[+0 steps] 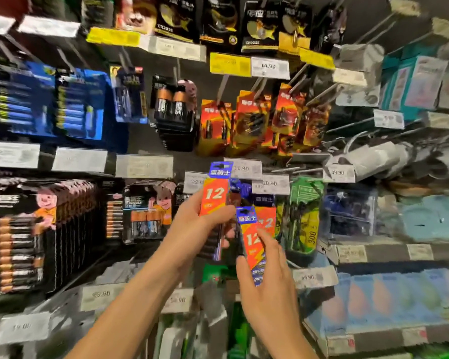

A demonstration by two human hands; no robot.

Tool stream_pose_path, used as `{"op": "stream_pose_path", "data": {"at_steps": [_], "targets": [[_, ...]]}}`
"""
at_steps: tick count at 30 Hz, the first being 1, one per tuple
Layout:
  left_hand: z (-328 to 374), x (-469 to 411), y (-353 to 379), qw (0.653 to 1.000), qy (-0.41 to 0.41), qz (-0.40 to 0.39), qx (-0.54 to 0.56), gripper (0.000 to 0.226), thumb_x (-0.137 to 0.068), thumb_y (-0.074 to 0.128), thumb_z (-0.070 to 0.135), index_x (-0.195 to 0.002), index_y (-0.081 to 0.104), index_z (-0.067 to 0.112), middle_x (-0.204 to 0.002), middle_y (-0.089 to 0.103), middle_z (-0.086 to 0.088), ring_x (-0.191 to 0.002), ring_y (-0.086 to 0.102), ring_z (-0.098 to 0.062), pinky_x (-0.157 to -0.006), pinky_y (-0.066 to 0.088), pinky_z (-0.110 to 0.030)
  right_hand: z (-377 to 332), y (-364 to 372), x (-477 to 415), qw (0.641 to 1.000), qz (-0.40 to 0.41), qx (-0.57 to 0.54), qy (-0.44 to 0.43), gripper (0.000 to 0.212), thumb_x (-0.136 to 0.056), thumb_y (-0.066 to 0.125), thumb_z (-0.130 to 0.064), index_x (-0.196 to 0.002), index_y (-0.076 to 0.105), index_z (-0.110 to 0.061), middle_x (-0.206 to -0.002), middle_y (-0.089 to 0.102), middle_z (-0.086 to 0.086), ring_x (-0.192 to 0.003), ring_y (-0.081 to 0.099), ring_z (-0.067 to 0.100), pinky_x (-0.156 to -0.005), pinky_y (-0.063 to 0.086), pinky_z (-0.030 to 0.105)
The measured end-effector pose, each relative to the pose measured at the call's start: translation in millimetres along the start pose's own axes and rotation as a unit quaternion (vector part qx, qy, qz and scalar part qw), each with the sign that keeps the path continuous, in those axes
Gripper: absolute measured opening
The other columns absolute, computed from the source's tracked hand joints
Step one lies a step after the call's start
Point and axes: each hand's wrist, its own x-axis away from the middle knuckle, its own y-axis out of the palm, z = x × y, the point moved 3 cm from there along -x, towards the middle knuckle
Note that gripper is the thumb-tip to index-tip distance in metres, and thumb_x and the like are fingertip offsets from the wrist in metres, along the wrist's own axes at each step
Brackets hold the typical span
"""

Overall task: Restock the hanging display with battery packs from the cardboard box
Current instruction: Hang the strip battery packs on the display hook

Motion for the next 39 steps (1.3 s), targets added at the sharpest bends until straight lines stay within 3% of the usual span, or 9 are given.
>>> {"op": "stream_pose_path", "data": {"at_steps": [2, 7, 11, 14, 18, 23, 27, 31, 39], "targets": [[-0.2, -16.0, 1.3, 1.000, -0.012, -0.020, 0.018, 0.024, -0.094, 0.068, 0.011, -0.117, 0.063, 0.011, -0.080, 0.069, -0.011, -0.057, 0.063, -0.017, -0.051, 0.055, -0.027, -0.5, 10.0, -15.9, 1.000, 0.007, 0.011, -0.024, 0.057, -0.098, 0.057, -0.037, -0.145, 0.029, -0.051, -0.133, 0.037, -0.025, -0.107, 0.041, -0.024, -0.081, 0.034, -0.002], [-4.3, -37.1, 3.3, 0.998, -0.024, -0.028, 0.050, 0.024, -0.093, 0.068, 0.015, -0.118, 0.065, 0.012, -0.078, 0.067, -0.010, -0.058, 0.062, -0.018, -0.052, 0.055, -0.028, 6.7, 24.6, -41.4, 0.998, 0.023, 0.033, -0.057, 0.066, -0.094, 0.060, -0.025, -0.148, 0.032, -0.048, -0.131, 0.039, -0.022, -0.116, 0.044, -0.005, -0.089, 0.038, 0.017], [9.8, -42.3, 2.8, 0.998, 0.005, -0.030, 0.063, 0.026, -0.094, 0.067, 0.017, -0.119, 0.065, 0.014, -0.080, 0.064, -0.009, -0.060, 0.061, -0.018, -0.052, 0.054, -0.027, 2.9, 27.8, -56.0, 0.993, 0.067, 0.031, -0.097, 0.071, -0.090, 0.064, -0.016, -0.149, 0.035, -0.041, -0.120, 0.043, -0.014, -0.096, 0.042, -0.006, -0.081, 0.036, 0.006], [25.1, -44.4, 0.8, 0.998, 0.026, -0.037, 0.051, 0.034, -0.095, 0.066, 0.018, -0.128, 0.063, 0.014, -0.080, 0.060, -0.009, -0.062, 0.060, -0.018, -0.052, 0.053, -0.026, -4.4, 27.0, -66.5, 0.989, 0.092, 0.031, -0.112, 0.068, -0.091, 0.066, -0.019, -0.151, 0.037, -0.033, -0.120, 0.045, -0.009, -0.093, 0.046, 0.000, -0.076, 0.036, 0.016], [32.7, -49.8, -0.6, 0.998, 0.035, -0.040, 0.016, 0.036, -0.095, 0.066, 0.019, -0.131, 0.062, 0.013, -0.089, 0.059, -0.013, -0.063, 0.061, -0.018, -0.054, 0.055, -0.026, -13.9, 29.8, -74.8, 0.991, 0.065, 0.060, -0.103, 0.073, -0.089, 0.065, -0.018, -0.152, 0.031, -0.035, -0.125, 0.043, -0.008, -0.099, 0.053, 0.014, -0.078, 0.047, 0.034], [24.2, -49.3, -6.1, 0.998, 0.038, -0.040, 0.002, 0.039, -0.093, 0.068, 0.021, -0.131, 0.062, 0.014, -0.095, 0.058, -0.017, -0.064, 0.061, -0.019, -0.055, 0.055, -0.028, -16.0, 36.6, -79.2, 0.995, 0.022, 0.067, -0.074, 0.086, -0.084, 0.065, -0.009, -0.153, 0.023, -0.036, -0.130, 0.038, -0.006, -0.106, 0.056, 0.025, -0.087, 0.050, 0.042], [17.9, -47.5, -8.9, 0.999, 0.034, -0.038, 0.013, 0.037, -0.094, 0.066, 0.017, -0.130, 0.060, 0.011, -0.093, 0.057, -0.017, -0.063, 0.061, -0.019, -0.054, 0.055, -0.028, -14.6, 37.3, -74.8, 0.991, 0.076, 0.075, -0.077, 0.072, -0.089, 0.067, -0.018, -0.151, 0.033, -0.029, -0.126, 0.044, -0.004, -0.100, 0.058, 0.024, -0.079, 0.049, 0.038], [15.4, -47.2, -11.0, 0.998, 0.039, -0.041, 0.020, 0.035, -0.095, 0.066, 0.017, -0.129, 0.061, 0.011, -0.094, 0.060, -0.016, -0.064, 0.061, -0.019, -0.055, 0.055, -0.029, -12.7, 36.7, -74.5, 0.988, 0.096, 0.098, -0.077, 0.072, -0.085, 0.069, -0.014, -0.149, 0.036, -0.026, -0.119, 0.046, -0.003, -0.093, 0.059, 0.028, -0.073, 0.050, 0.042], [12.6, -42.9, -12.9, 0.999, 0.031, -0.037, 0.012, 0.035, -0.096, 0.066, 0.017, -0.130, 0.059, 0.011, -0.102, 0.061, -0.019, -0.065, 0.061, -0.019, -0.057, 0.056, -0.028, -9.0, 42.1, -78.8, 0.991, 0.051, 0.109, -0.058, 0.077, -0.086, 0.068, -0.014, -0.153, 0.032, -0.026, -0.133, 0.047, 0.001, -0.109, 0.056, 0.027, -0.083, 0.044, 0.039]]}}
